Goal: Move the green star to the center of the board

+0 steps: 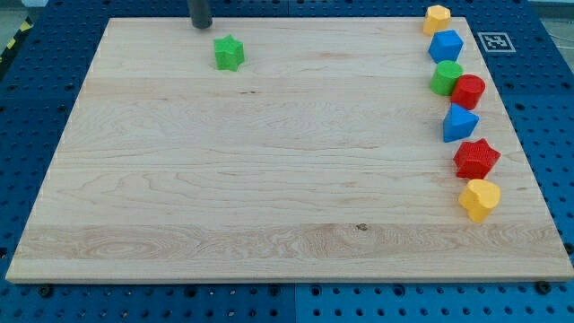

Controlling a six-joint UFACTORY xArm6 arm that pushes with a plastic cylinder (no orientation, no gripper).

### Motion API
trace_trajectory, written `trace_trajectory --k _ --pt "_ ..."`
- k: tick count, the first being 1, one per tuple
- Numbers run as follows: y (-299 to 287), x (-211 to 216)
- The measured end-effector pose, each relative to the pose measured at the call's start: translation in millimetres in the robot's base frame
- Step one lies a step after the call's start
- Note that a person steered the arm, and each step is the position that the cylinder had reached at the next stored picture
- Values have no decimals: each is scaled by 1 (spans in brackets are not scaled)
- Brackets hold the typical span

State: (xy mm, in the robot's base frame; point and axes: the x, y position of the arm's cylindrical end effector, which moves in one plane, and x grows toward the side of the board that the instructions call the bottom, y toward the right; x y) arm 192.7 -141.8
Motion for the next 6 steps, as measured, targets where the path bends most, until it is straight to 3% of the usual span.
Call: trace_trajectory --k 4,6 --pt "72 19" --pt "67 -1"
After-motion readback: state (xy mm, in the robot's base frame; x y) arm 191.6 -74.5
